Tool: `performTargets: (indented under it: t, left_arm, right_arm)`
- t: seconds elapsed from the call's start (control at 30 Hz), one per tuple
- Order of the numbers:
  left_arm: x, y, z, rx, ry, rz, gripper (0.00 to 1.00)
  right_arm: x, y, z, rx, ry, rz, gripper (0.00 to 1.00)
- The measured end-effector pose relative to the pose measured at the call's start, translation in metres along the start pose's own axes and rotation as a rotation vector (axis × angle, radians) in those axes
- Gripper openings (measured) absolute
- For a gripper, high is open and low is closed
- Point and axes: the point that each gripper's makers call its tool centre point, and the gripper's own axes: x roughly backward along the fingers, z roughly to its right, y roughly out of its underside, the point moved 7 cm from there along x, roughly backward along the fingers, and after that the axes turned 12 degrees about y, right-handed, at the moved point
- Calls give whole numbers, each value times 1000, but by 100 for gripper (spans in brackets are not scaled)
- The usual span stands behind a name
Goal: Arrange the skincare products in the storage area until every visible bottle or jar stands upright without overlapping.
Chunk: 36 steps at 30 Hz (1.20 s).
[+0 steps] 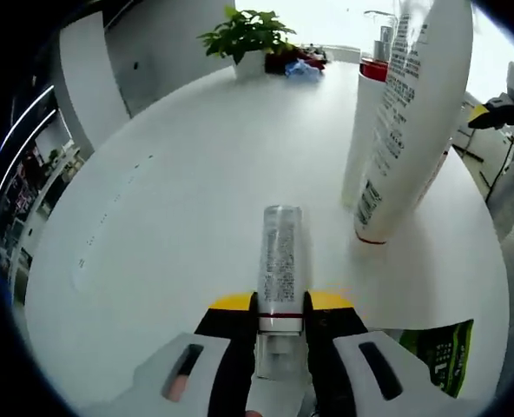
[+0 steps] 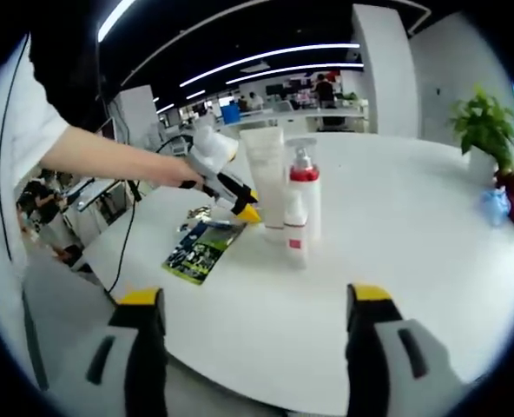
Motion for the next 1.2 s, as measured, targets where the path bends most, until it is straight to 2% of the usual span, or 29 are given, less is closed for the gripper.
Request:
performTargets:
  t: [0.3, 0.53, 0.7, 0.8, 1.0, 1.2]
  left_arm:
    - [11, 6, 5, 71, 10, 8, 17]
    - [36, 8, 16, 115, 3, 26, 17]
    - [54, 14, 33, 143, 0, 35, 17]
    - [62, 18, 41, 137, -8, 24, 17]
    - [79, 25, 70, 124, -14, 15, 17]
    - [91, 25, 97, 105, -5, 9, 17]
  right_arm:
    - [0, 0, -1, 5, -2, 1, 86]
    - [1, -1, -3, 16, -9, 11, 86]
    - [2, -2, -6, 33, -18, 21, 85]
    - [3, -3, -7, 41, -23, 29, 84]
    - [4, -4, -10, 65, -44, 38, 83]
    - [4, -3, -19, 131, -86, 32, 79]
